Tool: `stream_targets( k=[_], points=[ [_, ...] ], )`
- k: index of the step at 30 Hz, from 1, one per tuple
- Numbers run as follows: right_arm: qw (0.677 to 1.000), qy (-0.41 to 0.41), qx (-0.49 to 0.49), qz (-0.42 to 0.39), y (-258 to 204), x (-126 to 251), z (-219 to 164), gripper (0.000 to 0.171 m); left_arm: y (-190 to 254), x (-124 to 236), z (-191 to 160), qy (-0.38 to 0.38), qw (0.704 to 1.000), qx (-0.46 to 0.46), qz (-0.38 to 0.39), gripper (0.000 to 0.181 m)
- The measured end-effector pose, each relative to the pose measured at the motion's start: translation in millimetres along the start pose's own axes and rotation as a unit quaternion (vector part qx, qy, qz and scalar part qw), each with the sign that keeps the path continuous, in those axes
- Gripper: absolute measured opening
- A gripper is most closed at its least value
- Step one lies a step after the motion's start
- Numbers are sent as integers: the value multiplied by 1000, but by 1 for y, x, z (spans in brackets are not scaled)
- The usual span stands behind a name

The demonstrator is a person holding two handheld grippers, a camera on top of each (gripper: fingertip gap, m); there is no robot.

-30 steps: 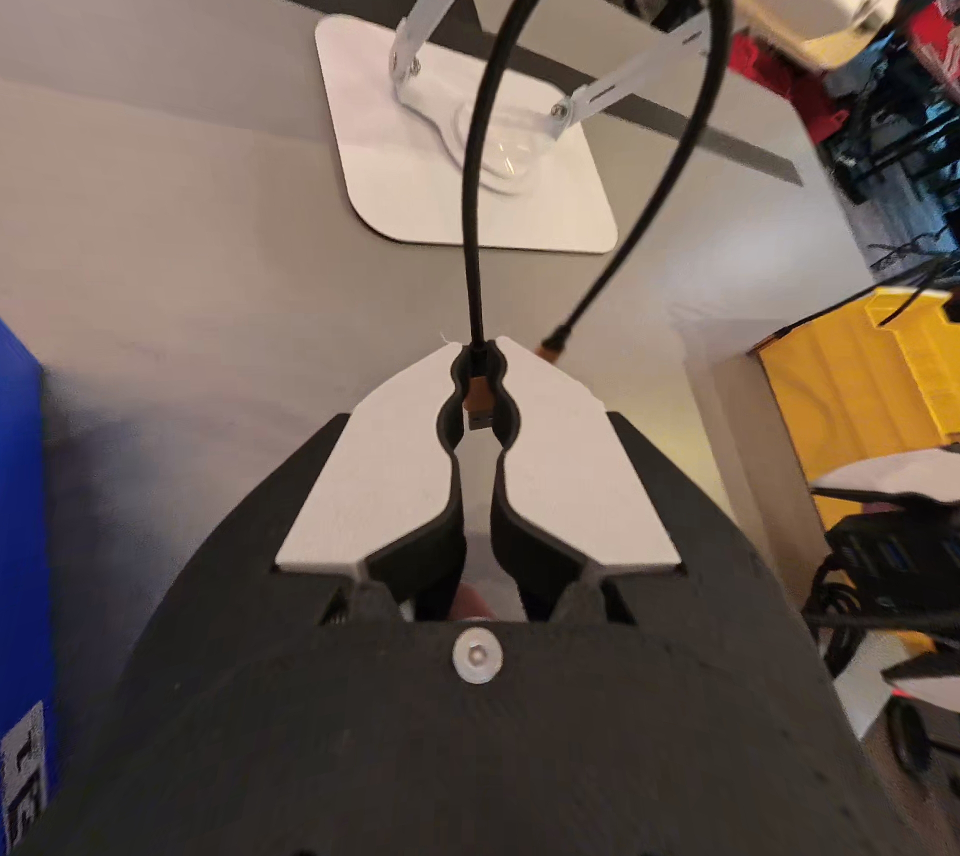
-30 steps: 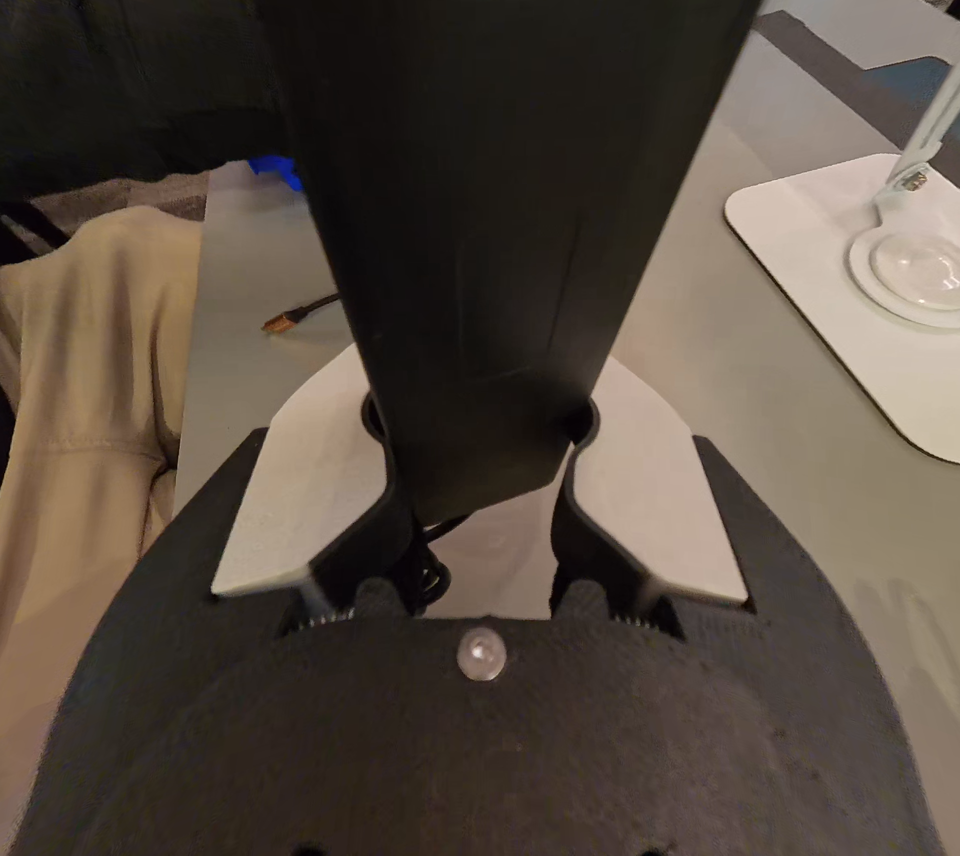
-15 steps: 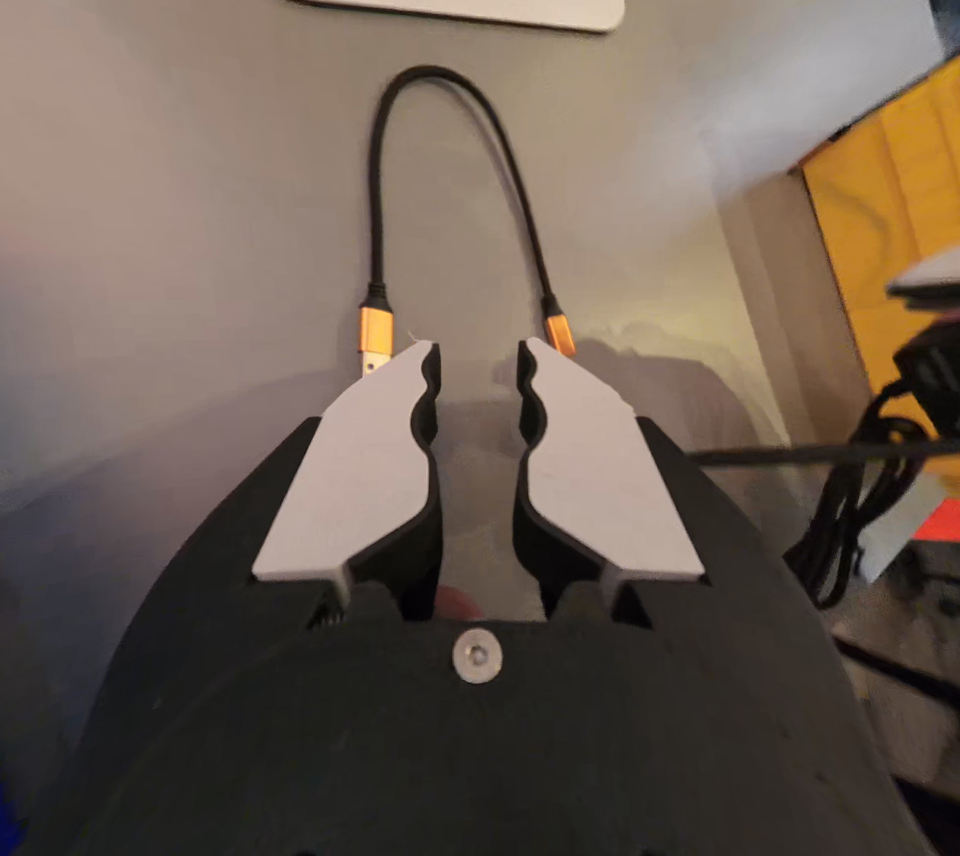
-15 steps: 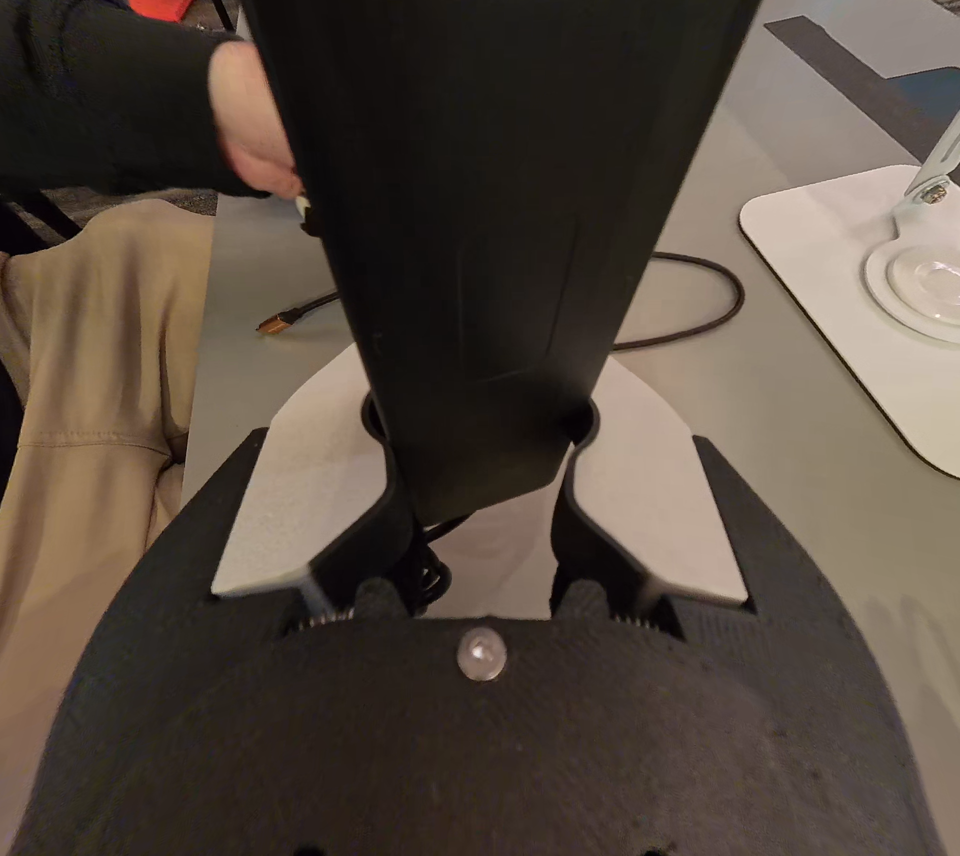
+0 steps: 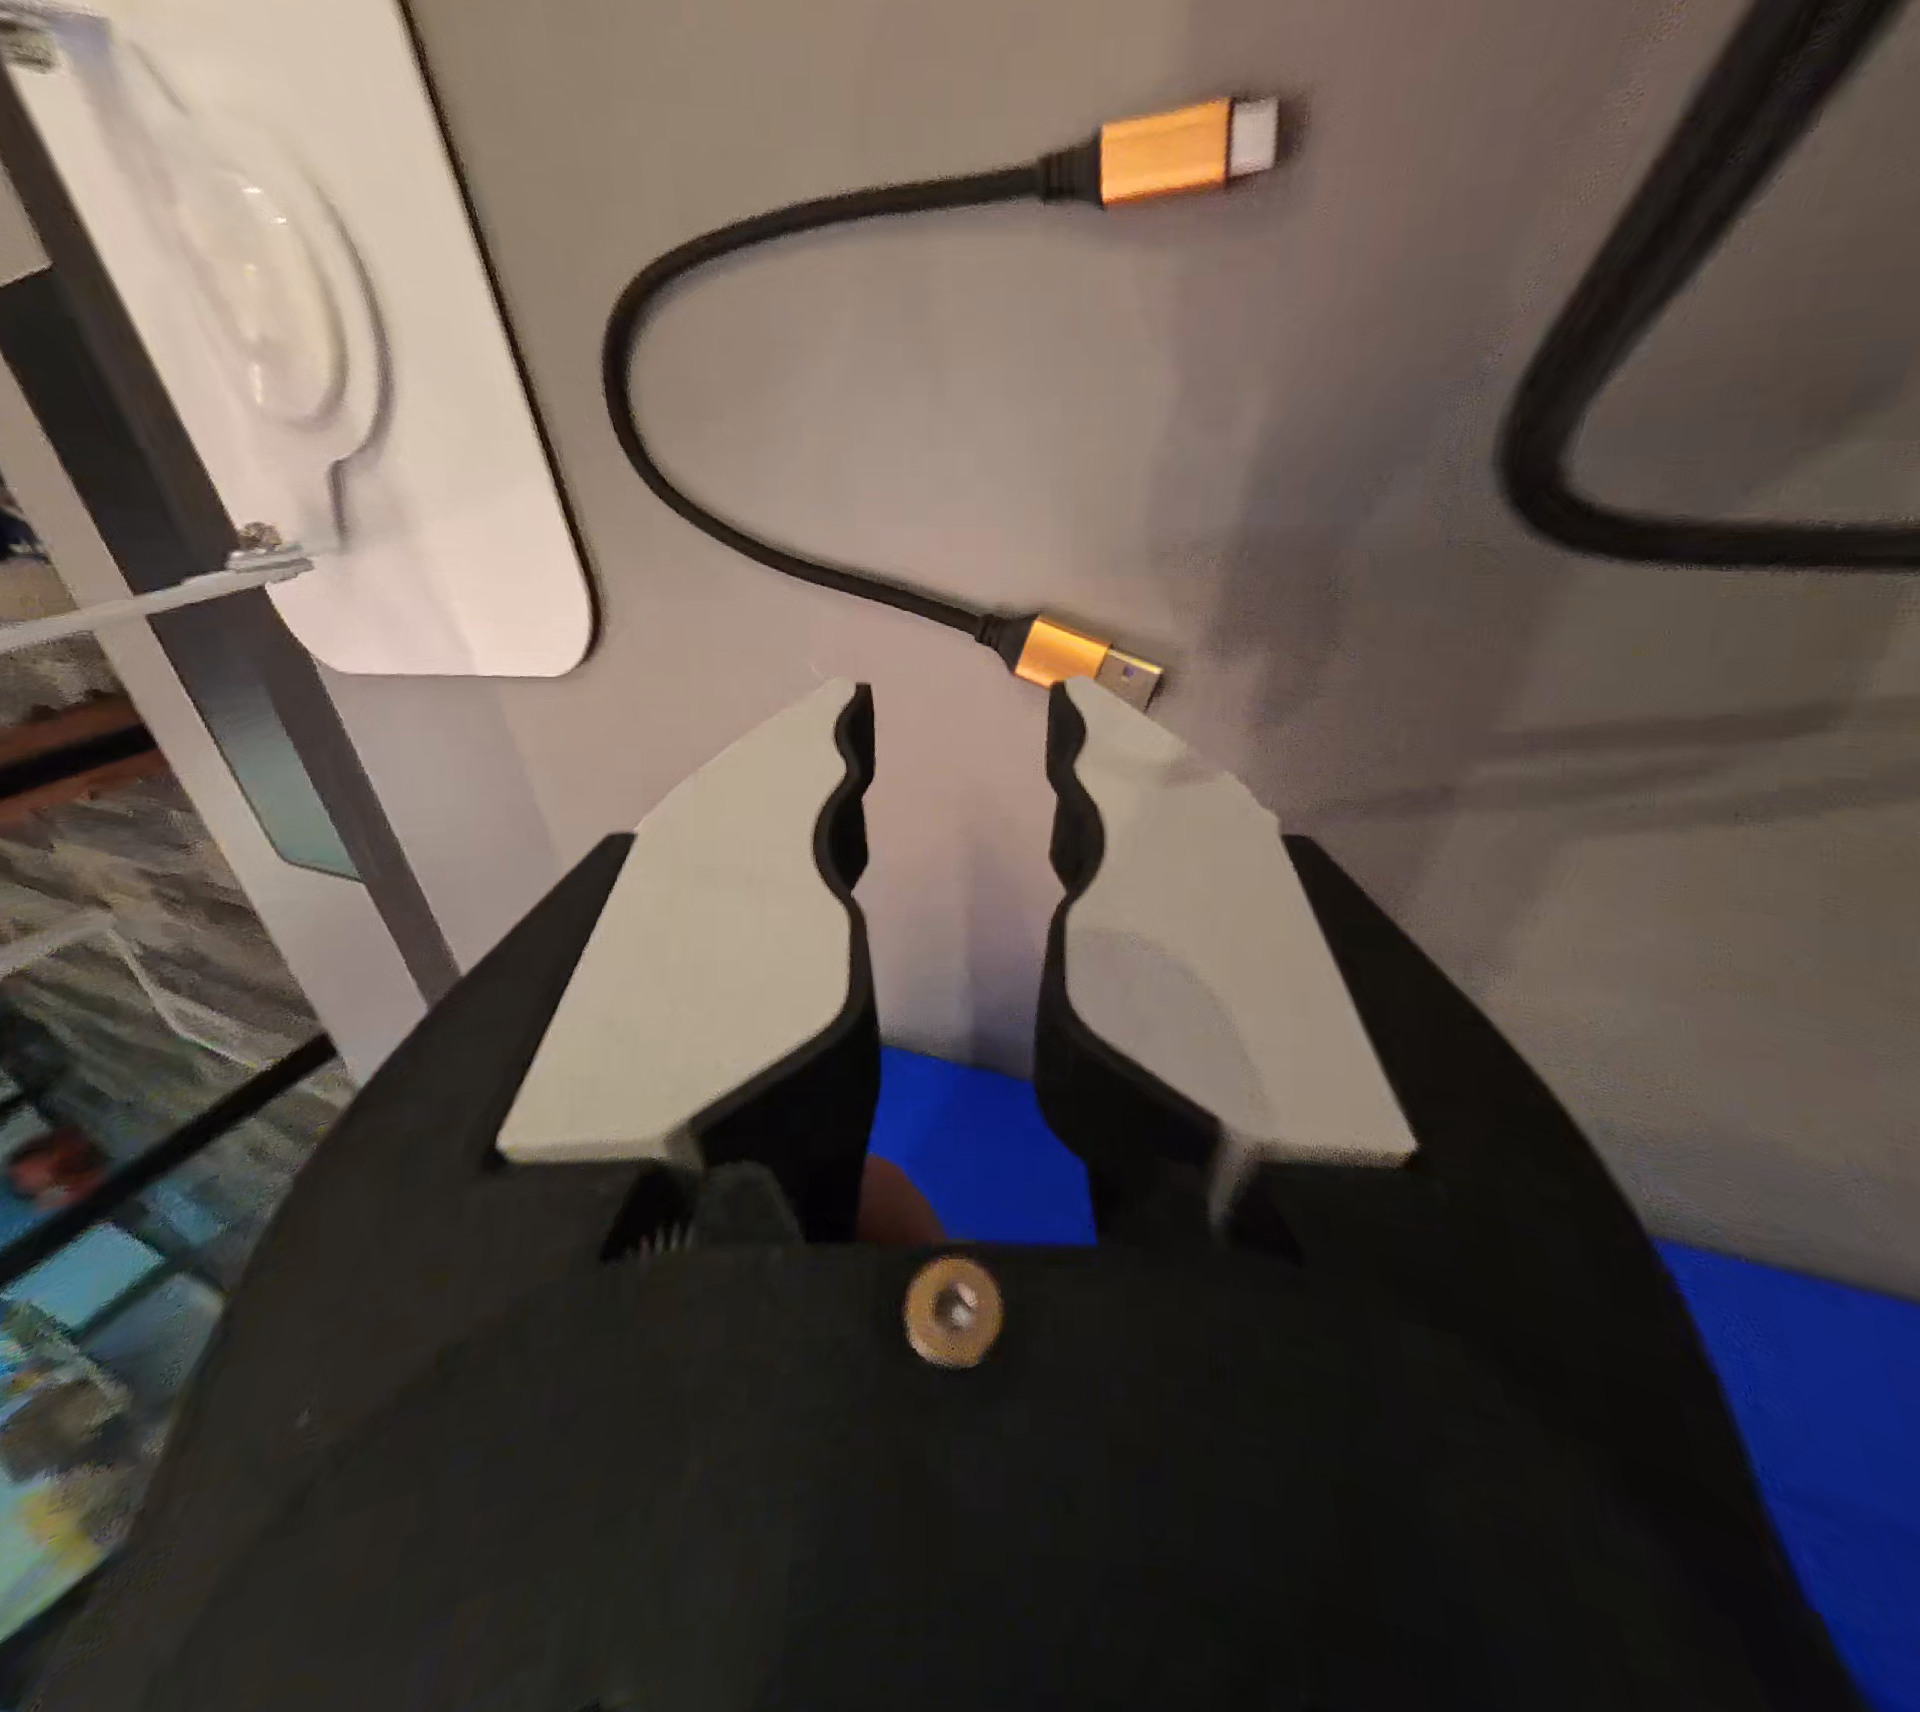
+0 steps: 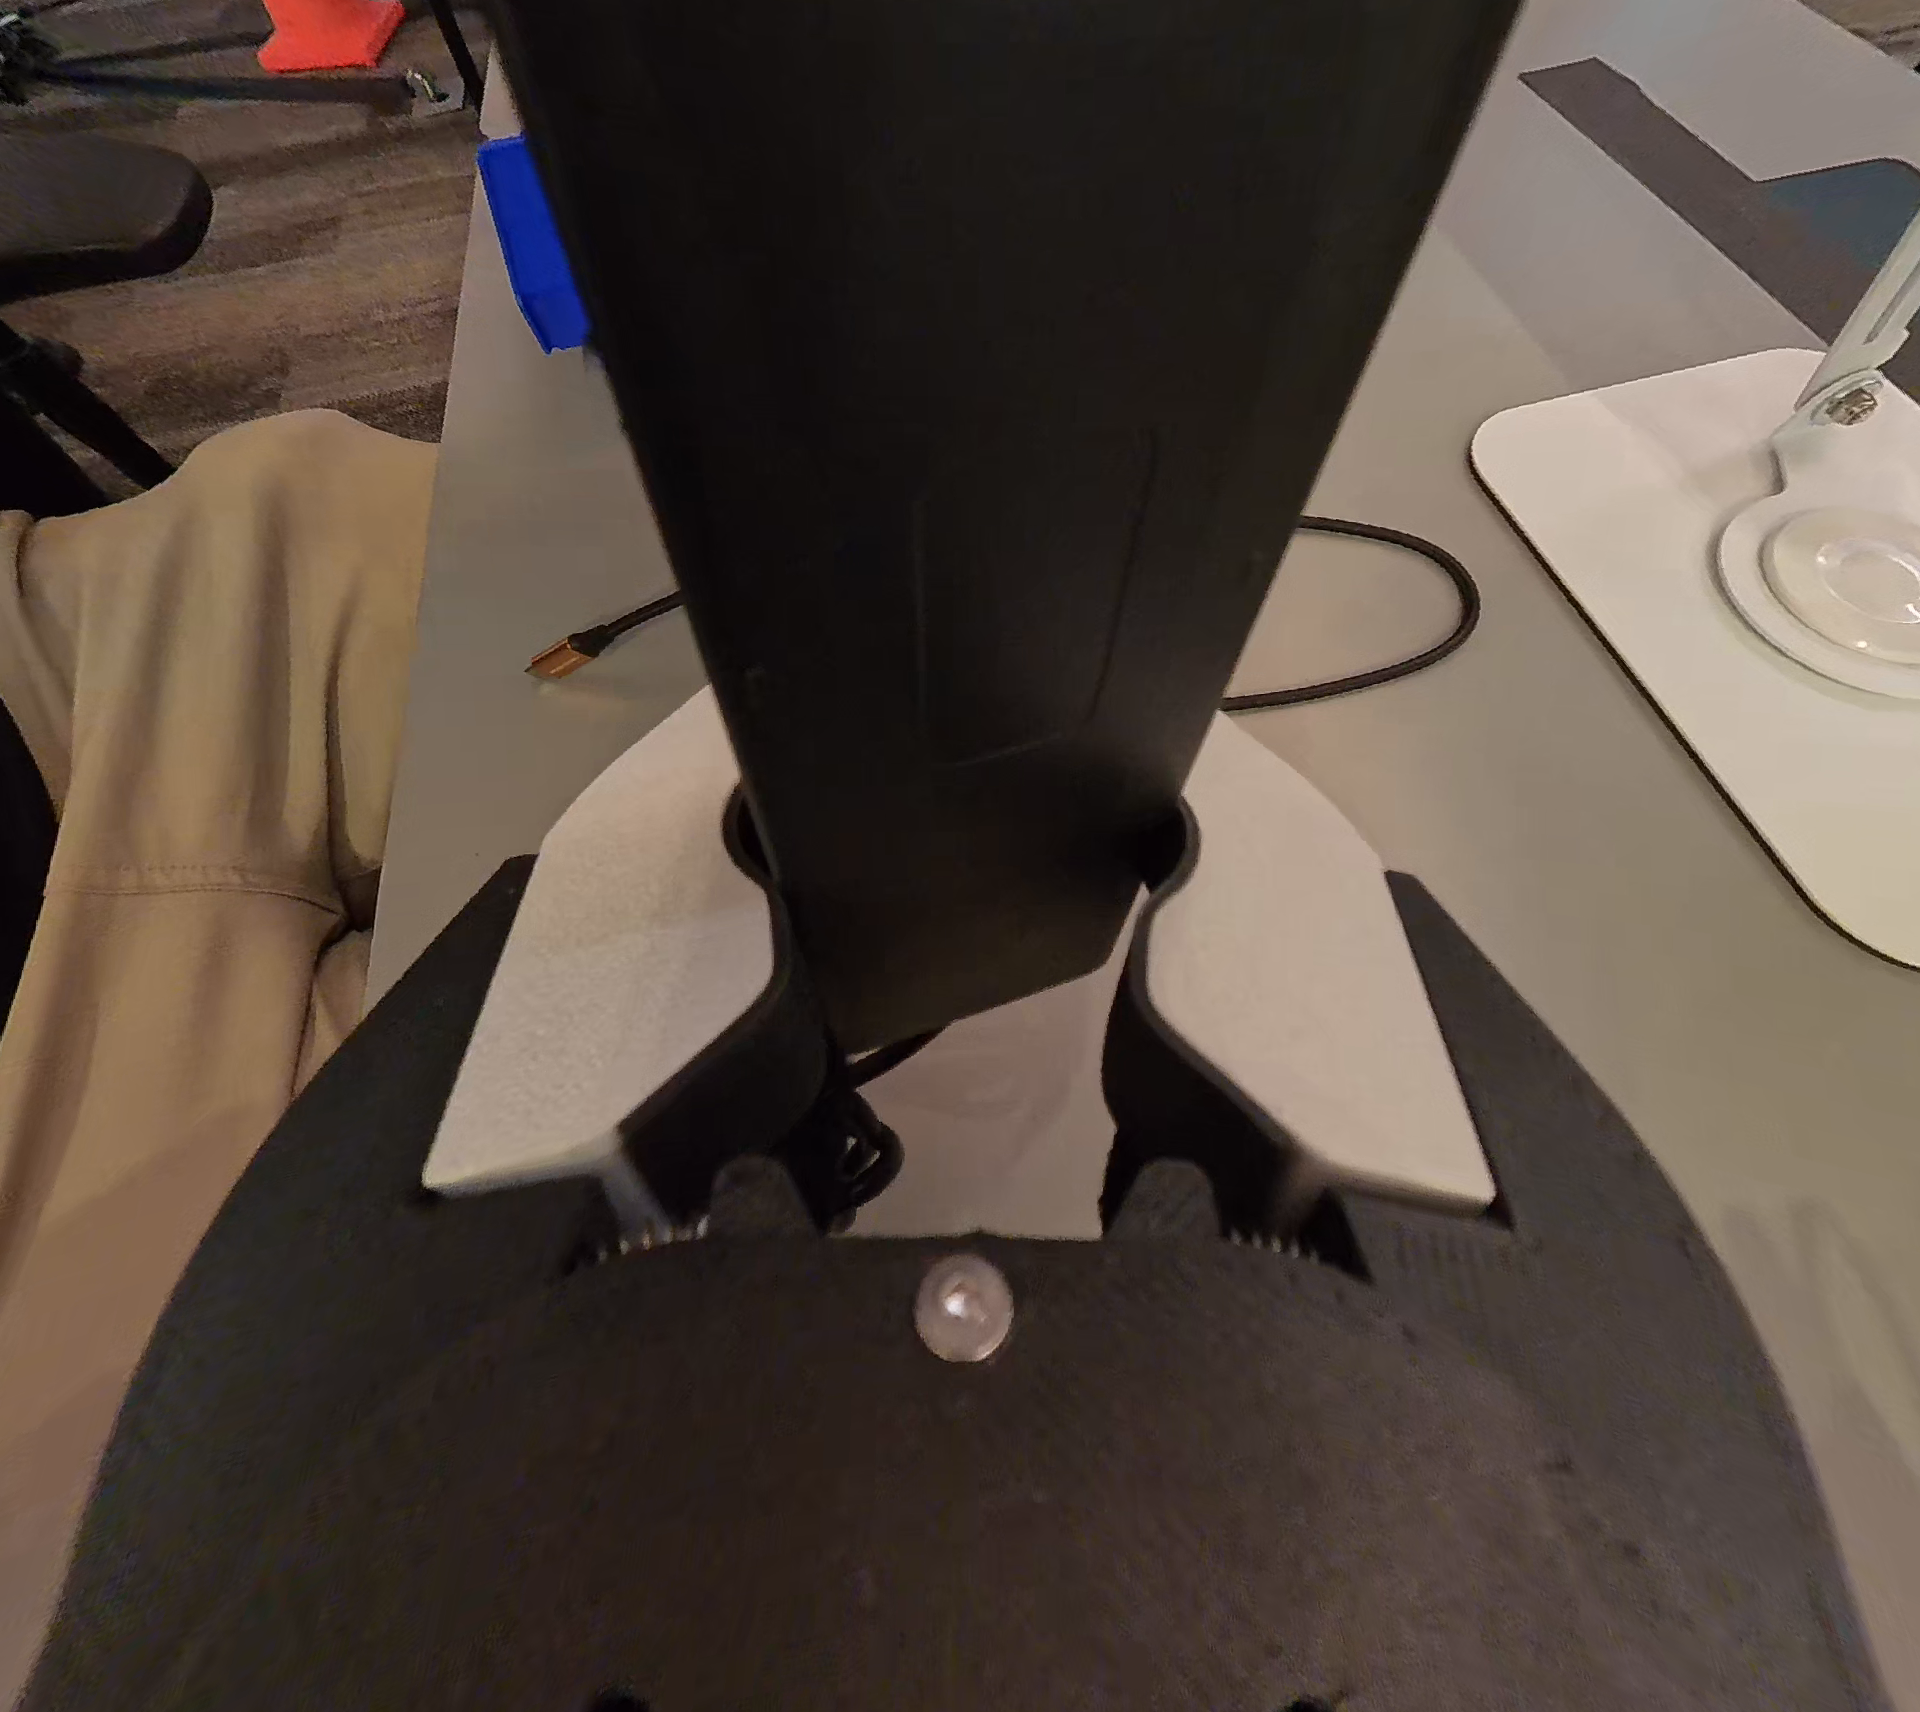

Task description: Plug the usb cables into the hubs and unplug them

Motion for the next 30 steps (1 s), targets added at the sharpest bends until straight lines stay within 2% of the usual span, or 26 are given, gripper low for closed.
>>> stream_targets(
  k=[5, 10, 13, 15, 17, 18, 23, 26, 30],
  points=[
    [1000, 3, -2, 4, 1, -1, -1, 69, 3, -31, -8, -51, 991, -123, 33, 44],
    [1000, 11, -7, 7, 3, 1, 0, 69, 4, -34, 7, -9, 984, -171, 53, 47],
    [1000, 15, -11, 9, 5, 2, 0, 69, 11, -34, 15, 6, 981, -188, 43, 26],
    [1000, 15, -14, 9, 6, 1, -1, 69, 20, -34, 25, 31, 984, -173, 24, 7],
    [1000, 13, -17, 11, 7, 0, -3, 69, 23, -33, 34, 56, 985, -164, 27, 0],
    [1000, 13, -17, 11, 7, 0, -3, 69, 23, -32, 38, 64, 985, -158, 28, 2],
    [1000, 11, -15, 12, 6, -1, -3, 69, 19, -24, 49, 95, 984, -149, 28, 35],
    [1000, 16, -17, 13, 7, 1, -2, 69, 23, -22, 57, 109, 983, -147, 6, 33],
    [1000, 18, -21, 12, 8, 2, -3, 69, 24, -24, 65, 107, 984, -137, -28, 18]
  ],
)
Point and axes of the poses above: each gripper's, where its closed fingertips meet, x back along the fingers, z out of its top, y = z × x across the jaws, the point moved 4 cm from there along x, back along the fingers, and after that the axes turned 13 degrees about -y, right-handed, at the moved point
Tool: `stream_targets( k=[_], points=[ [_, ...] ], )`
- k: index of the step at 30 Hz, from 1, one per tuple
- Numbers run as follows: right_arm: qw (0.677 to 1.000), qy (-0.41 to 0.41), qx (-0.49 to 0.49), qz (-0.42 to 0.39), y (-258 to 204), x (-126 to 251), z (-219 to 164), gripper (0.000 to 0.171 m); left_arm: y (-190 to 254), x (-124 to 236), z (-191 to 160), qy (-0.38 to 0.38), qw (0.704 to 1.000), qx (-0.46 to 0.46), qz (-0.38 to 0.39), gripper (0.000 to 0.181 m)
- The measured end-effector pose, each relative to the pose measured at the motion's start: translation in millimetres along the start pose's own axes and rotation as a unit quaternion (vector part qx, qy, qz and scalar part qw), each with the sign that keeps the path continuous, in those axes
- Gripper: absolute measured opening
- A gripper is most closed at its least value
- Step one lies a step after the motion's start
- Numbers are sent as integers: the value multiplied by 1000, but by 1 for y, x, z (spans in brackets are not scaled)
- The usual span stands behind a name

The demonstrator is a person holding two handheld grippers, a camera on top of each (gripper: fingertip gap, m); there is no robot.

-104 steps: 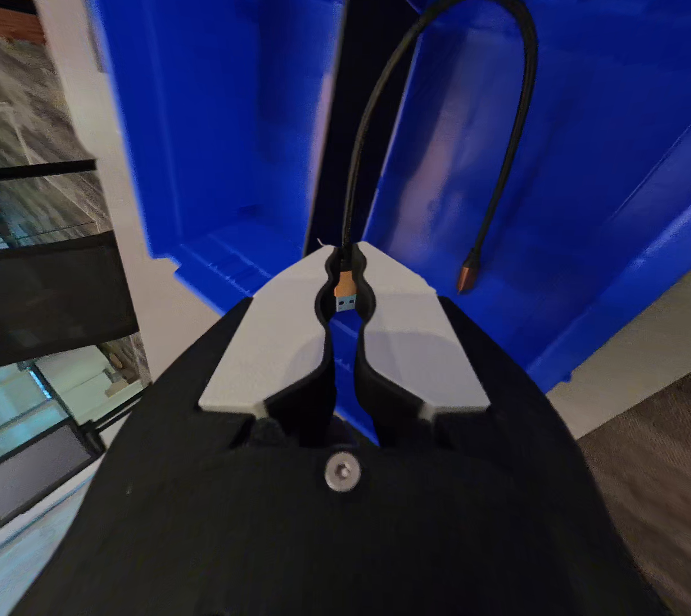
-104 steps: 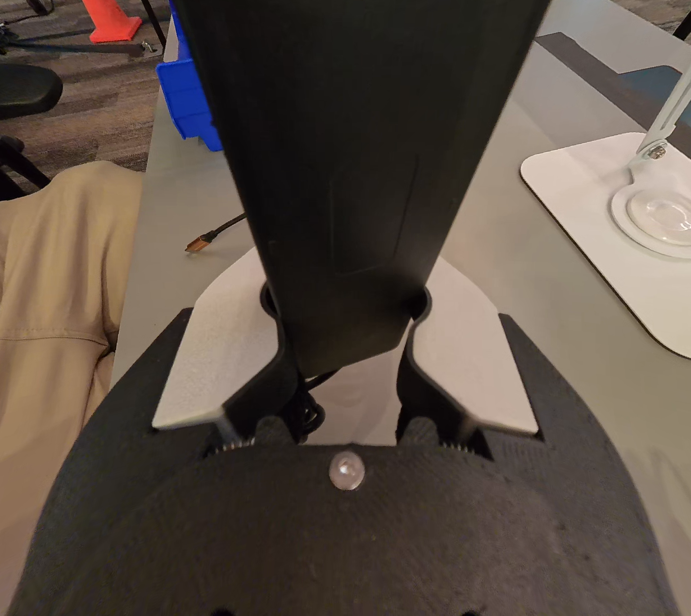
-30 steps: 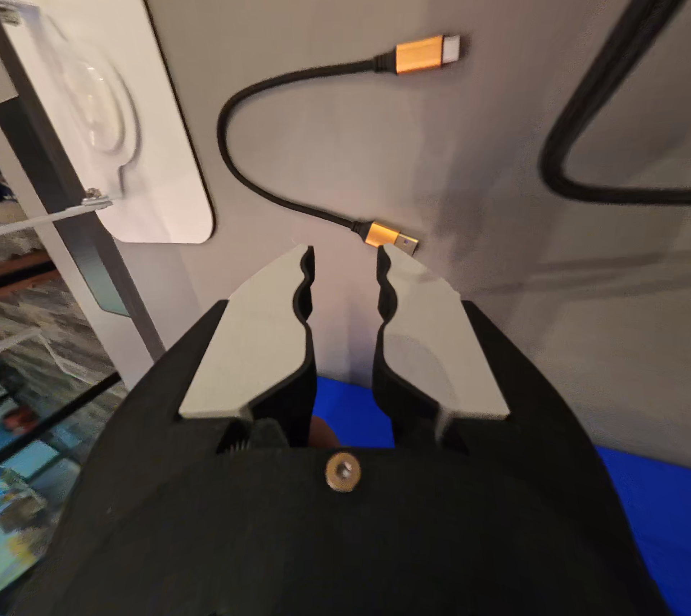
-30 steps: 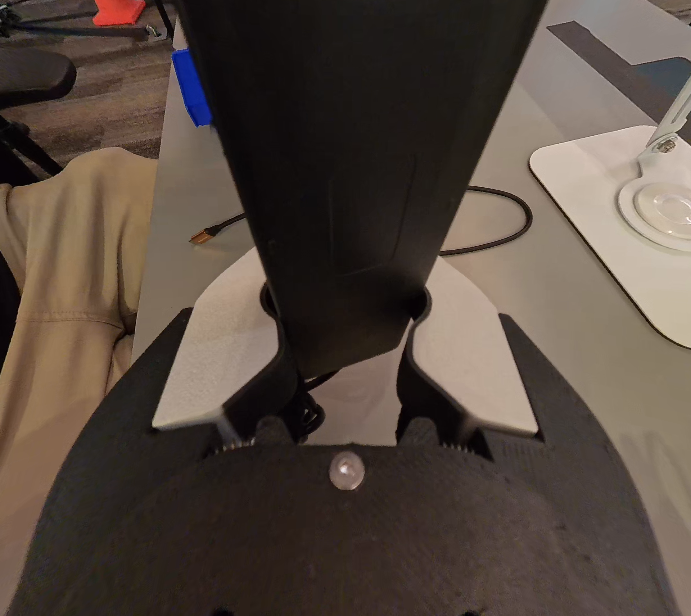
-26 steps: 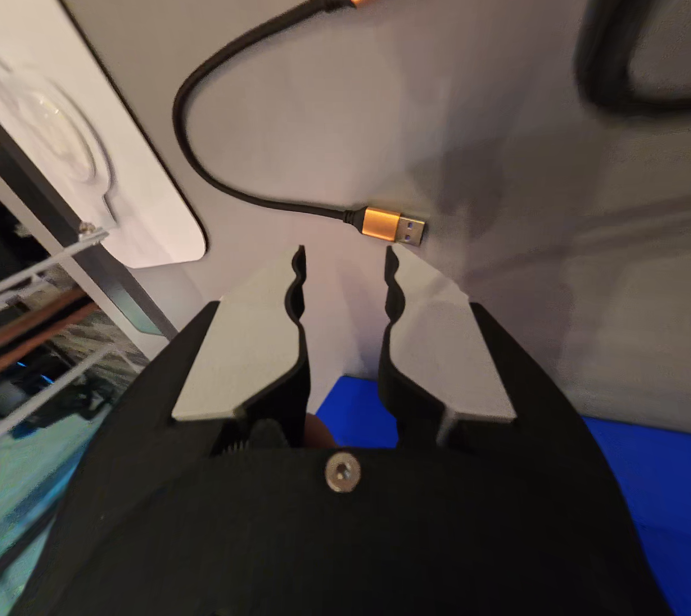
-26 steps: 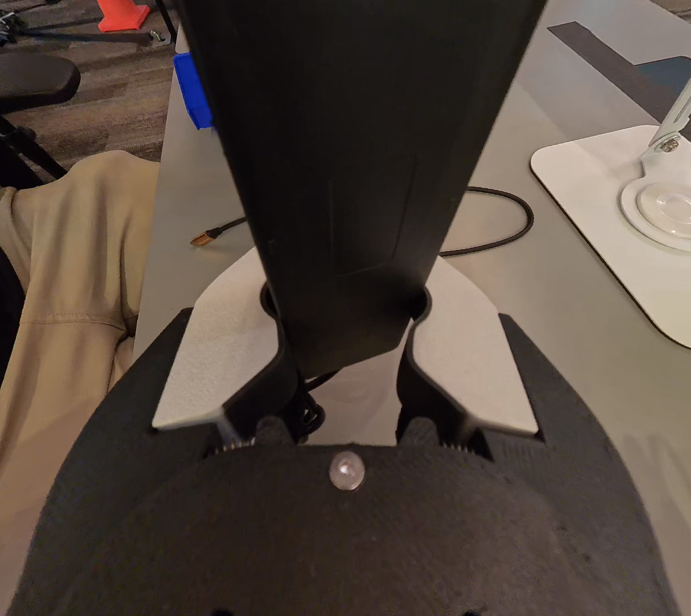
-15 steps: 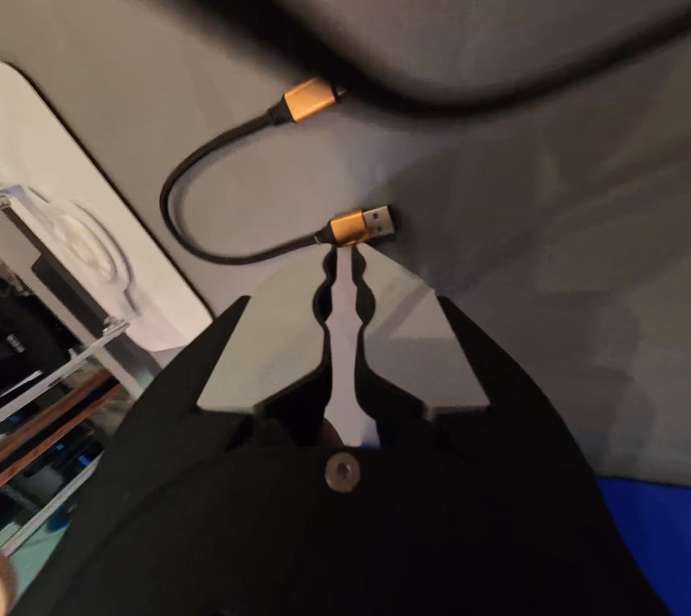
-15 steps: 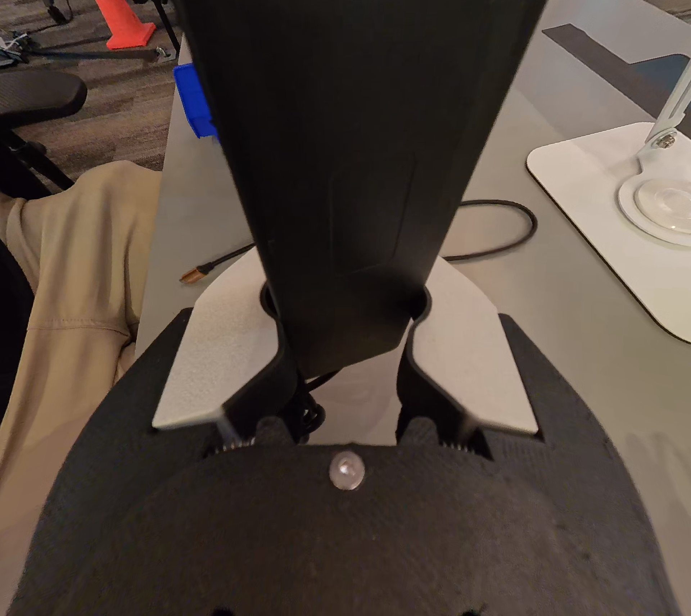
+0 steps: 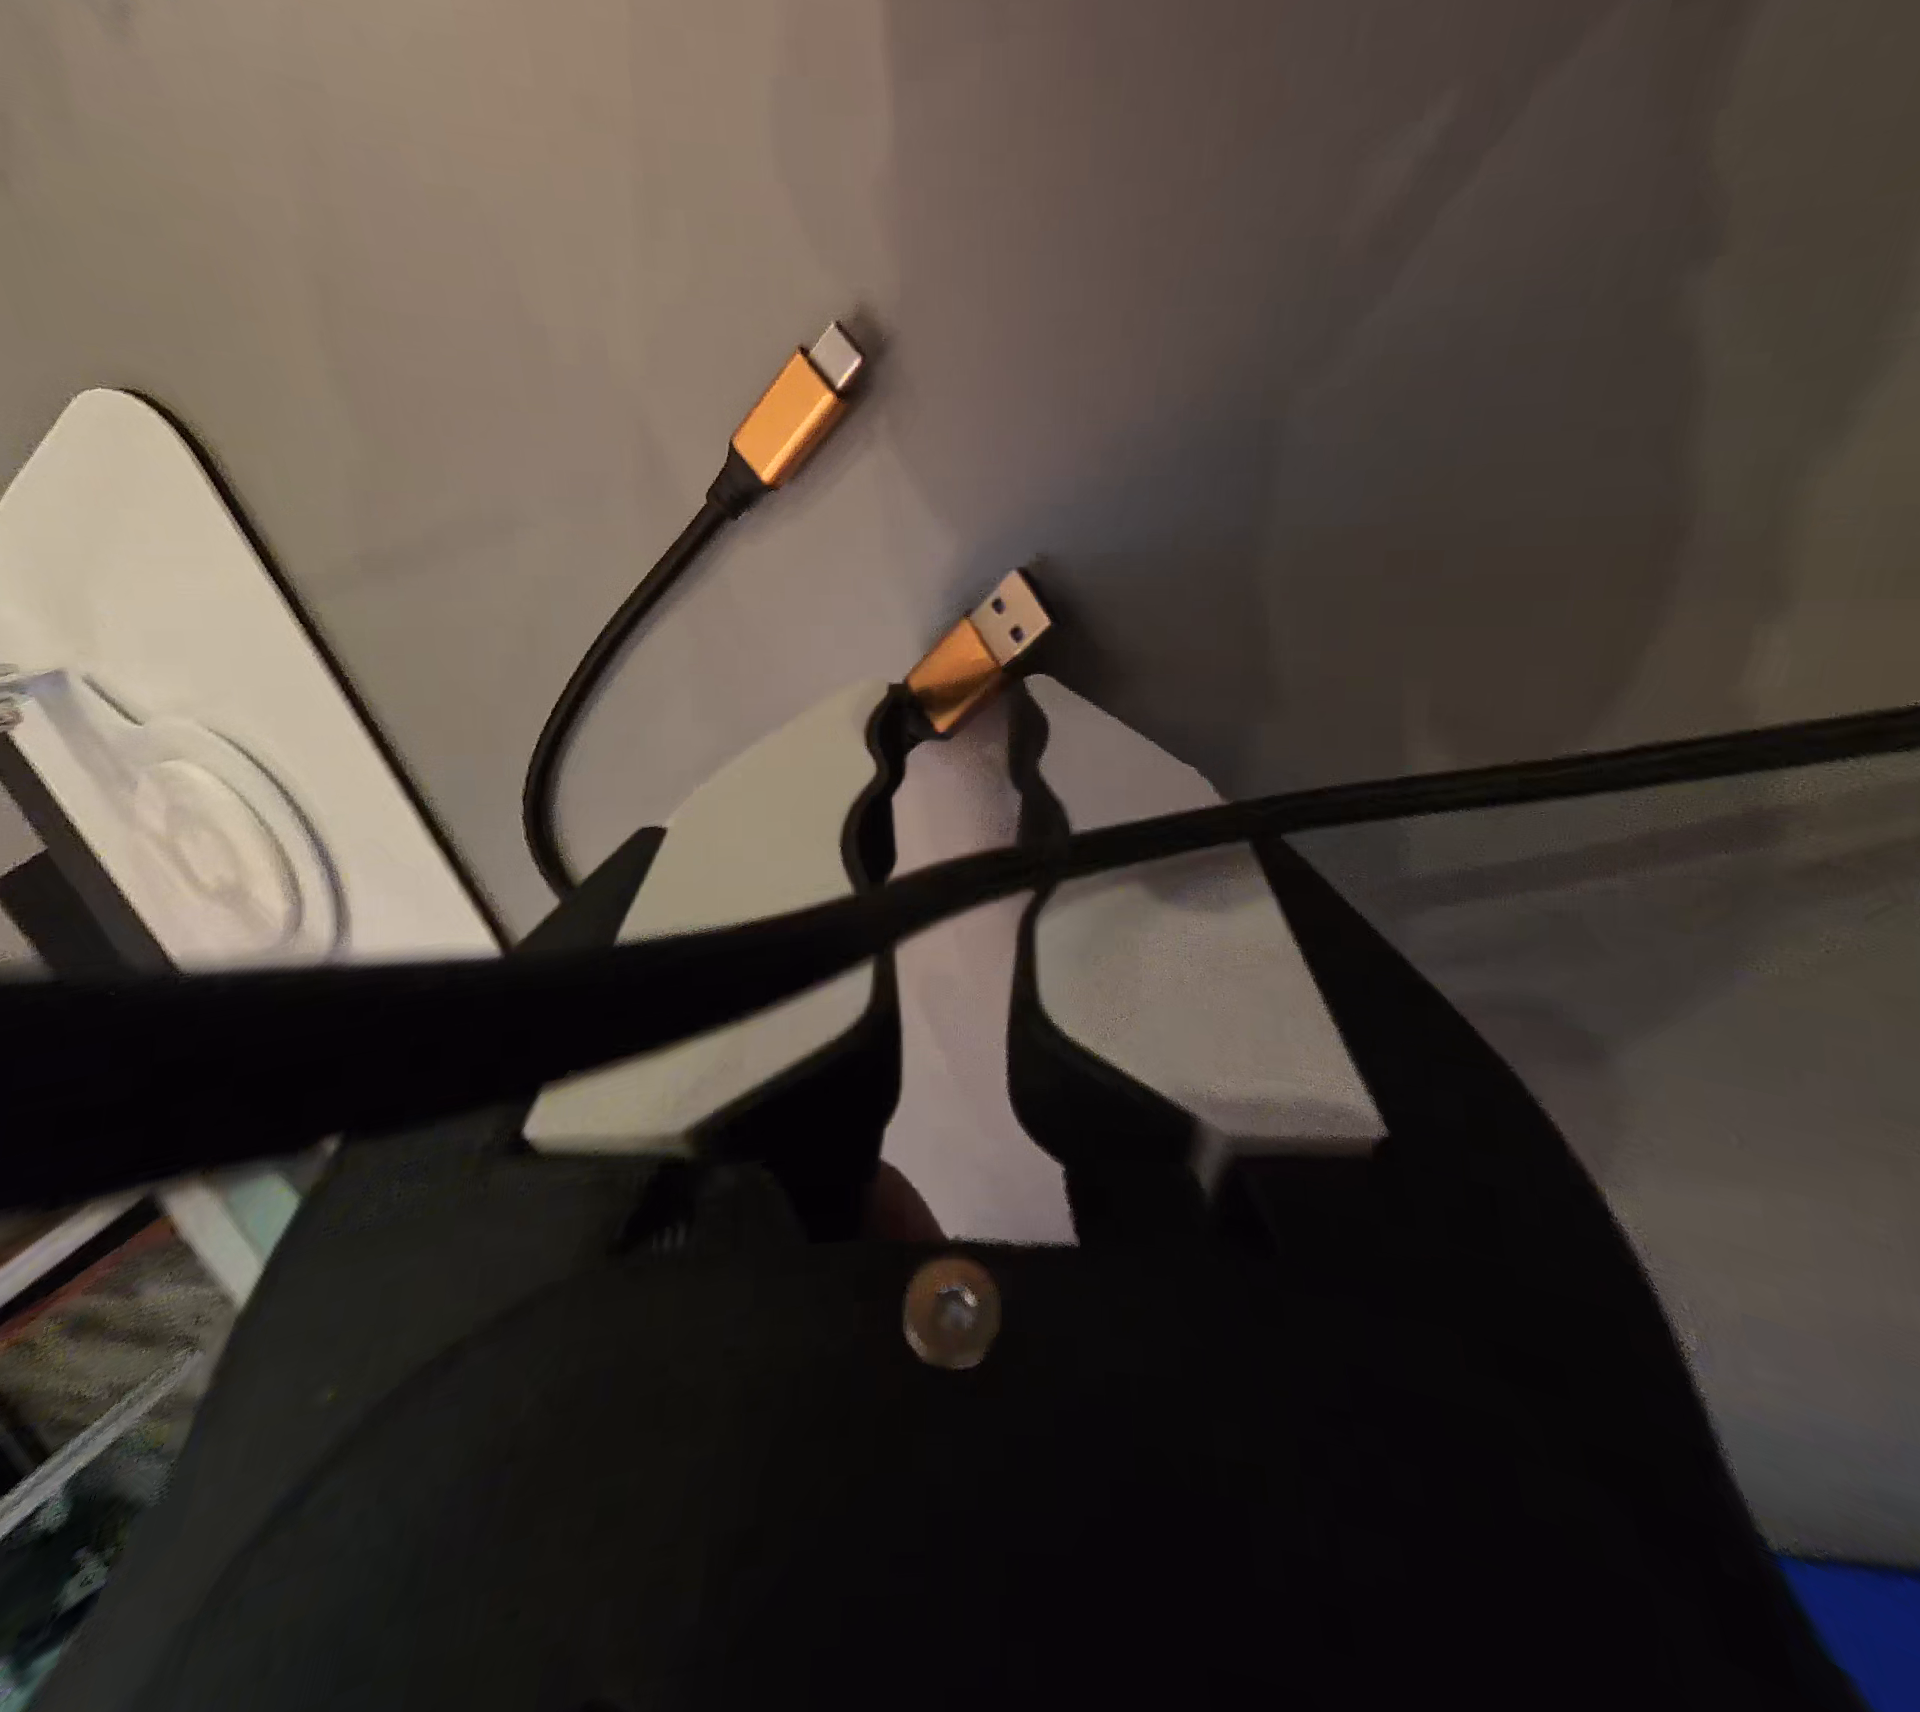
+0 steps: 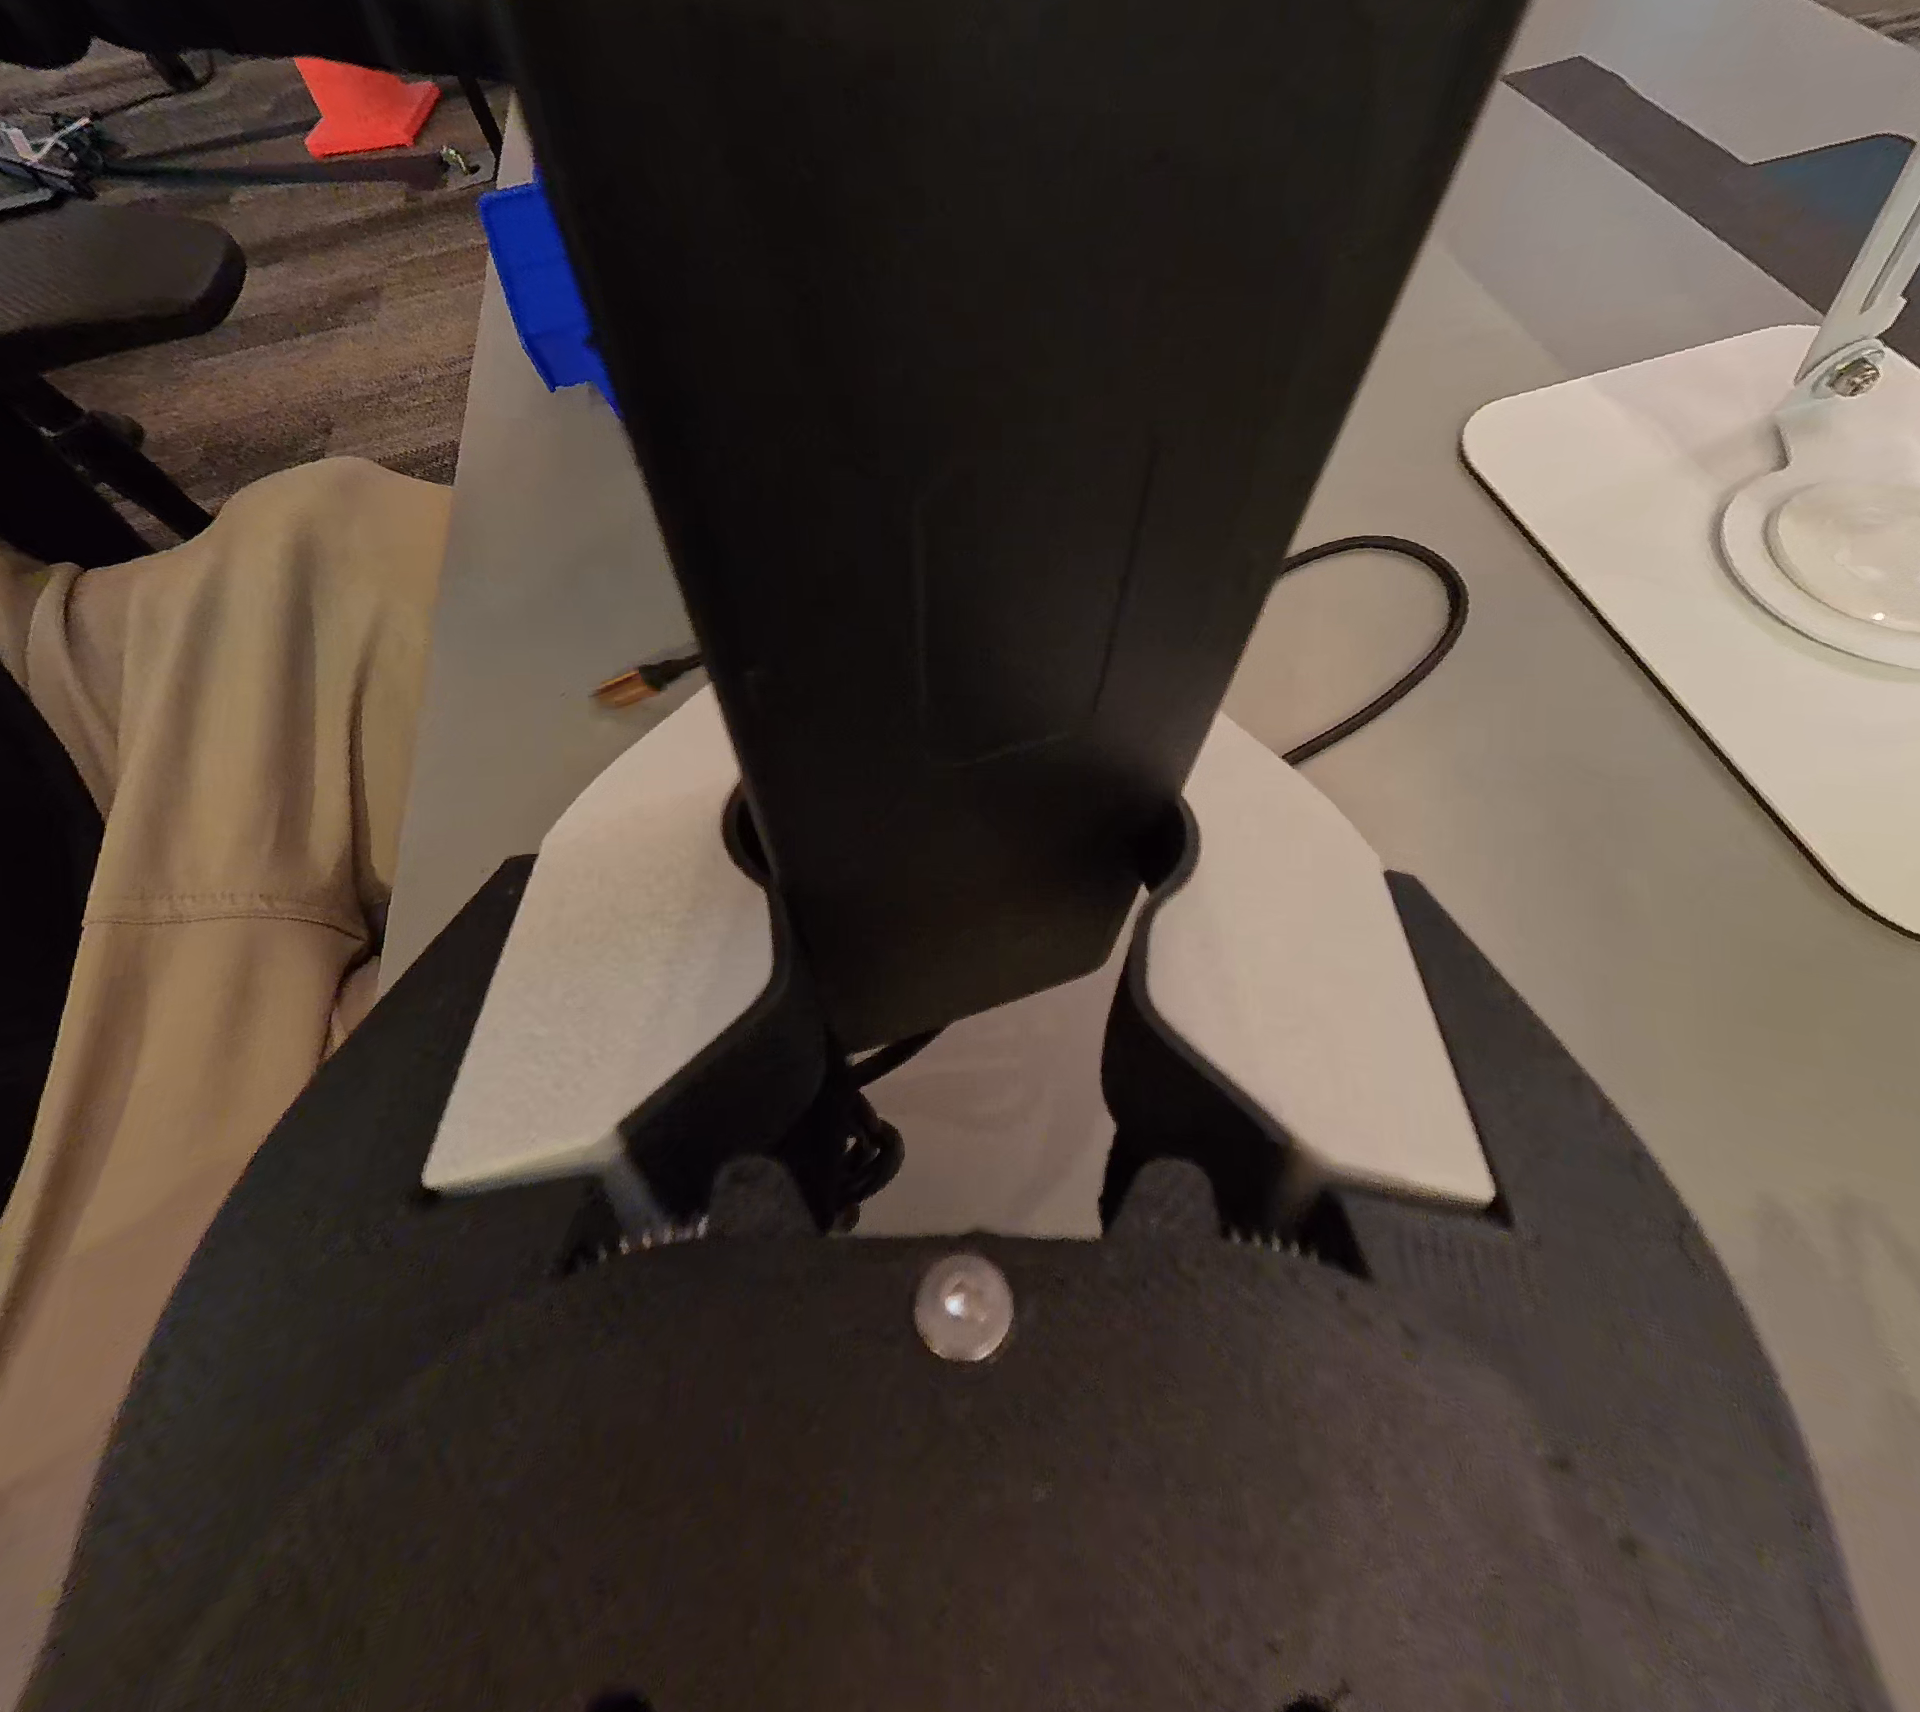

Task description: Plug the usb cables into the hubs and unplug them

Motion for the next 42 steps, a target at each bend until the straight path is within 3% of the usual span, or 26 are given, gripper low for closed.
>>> stream_targets(
  k=[7, 14, 21, 28, 32, 36, 42],
  points=[
    [1000, 9, -10, -4, 4, 6, -1, 68, -12, -5, 9, 32, 998, 48, 22, 9],
    [1000, 19, -13, 4, 3, 8, 0, 69, -15, 1, -3, -7, 994, 78, 77, 7],
    [998, 46, -26, 31, 1, 8, 5, 69, -32, 44, -34, -21, 966, 174, 188, 6],
    [998, 43, -34, 44, -3, 3, 6, 69, -41, 100, -48, 20, 929, 284, 238, 7],
    [997, 32, -44, 60, -6, -5, 6, 69, -40, 130, -29, 12, 923, 264, 281, 7],
    [996, 19, -51, 67, -8, -12, 4, 68, -34, 157, 12, 1, 920, 231, 315, 7],
    [996, 22, -48, 65, -10, -12, 6, 69, -24, 170, 57, -8, 925, 215, 314, 7]
  ],
)
Point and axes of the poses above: each gripper's, where its closed fingertips meet, x back along the fingers, z out of its top, y = z × x across the jaws, the point moved 4 cm from there along x, back along the fingers, and after that the axes turned 13 degrees about -y, right-handed, at the moved point
